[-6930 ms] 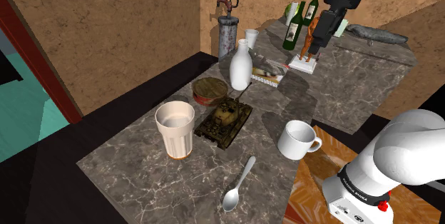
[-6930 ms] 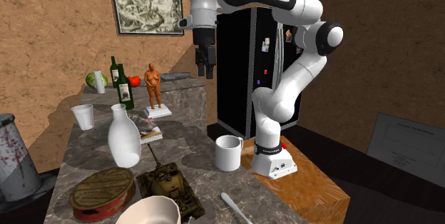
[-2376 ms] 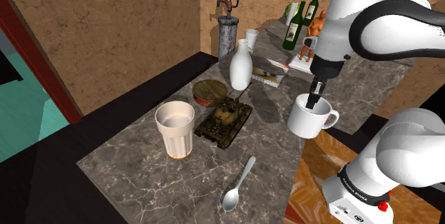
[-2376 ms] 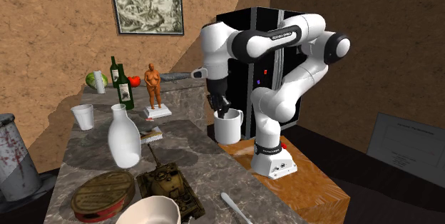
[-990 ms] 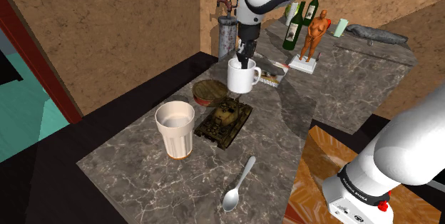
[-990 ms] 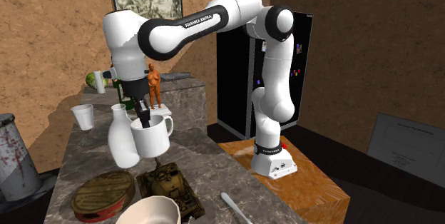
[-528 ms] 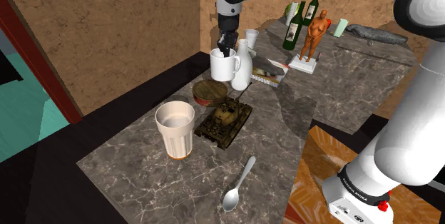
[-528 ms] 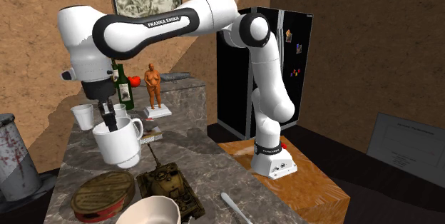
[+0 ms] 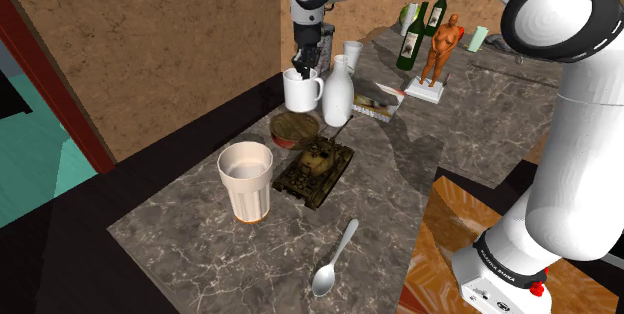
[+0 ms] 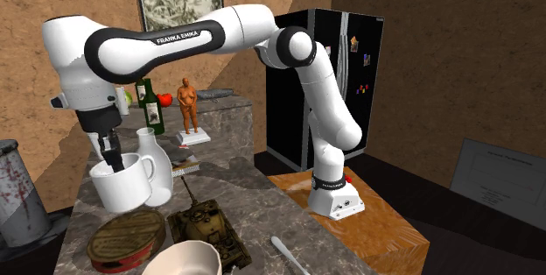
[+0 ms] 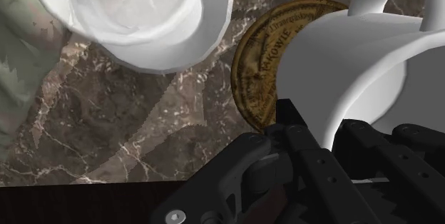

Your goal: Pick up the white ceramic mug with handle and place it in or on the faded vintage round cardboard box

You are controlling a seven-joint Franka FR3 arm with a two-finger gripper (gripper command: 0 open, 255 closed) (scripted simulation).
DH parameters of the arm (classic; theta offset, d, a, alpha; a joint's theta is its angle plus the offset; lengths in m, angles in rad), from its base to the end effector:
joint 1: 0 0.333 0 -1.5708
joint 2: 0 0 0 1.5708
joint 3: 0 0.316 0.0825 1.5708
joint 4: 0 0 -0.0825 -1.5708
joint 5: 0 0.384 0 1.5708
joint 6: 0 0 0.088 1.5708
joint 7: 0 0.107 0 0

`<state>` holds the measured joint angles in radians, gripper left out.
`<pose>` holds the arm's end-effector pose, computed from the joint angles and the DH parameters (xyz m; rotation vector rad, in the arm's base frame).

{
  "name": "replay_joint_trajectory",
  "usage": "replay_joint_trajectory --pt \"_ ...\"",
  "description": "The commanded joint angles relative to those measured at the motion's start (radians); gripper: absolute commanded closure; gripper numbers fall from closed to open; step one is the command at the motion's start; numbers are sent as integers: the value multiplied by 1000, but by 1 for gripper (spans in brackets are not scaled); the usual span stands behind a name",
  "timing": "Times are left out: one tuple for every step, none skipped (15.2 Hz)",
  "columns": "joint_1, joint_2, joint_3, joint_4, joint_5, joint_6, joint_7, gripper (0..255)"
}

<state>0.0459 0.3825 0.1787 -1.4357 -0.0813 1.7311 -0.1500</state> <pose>0.6533 0.1236 0.4702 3.0668 0.5912 -0.1257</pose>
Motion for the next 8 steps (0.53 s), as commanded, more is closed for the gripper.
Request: replay_joint_trajectory --pt "-1 -2 0 -29 0 28 1 255" --pt "-1 0 0 -41 -1 41 2 255" --pt "-2 1 -1 -52 -1 54 2 255" --pt "-2 3 -1 -63 -1 67 3 255" --pt "-2 5 -1 -73 -2 79 3 255" --pt "-2 7 -1 -84 -3 91 4 255" --pt "-2 10 -2 -94 -3 104 4 255" --pt "-2 12 -2 -103 -4 116 5 255"
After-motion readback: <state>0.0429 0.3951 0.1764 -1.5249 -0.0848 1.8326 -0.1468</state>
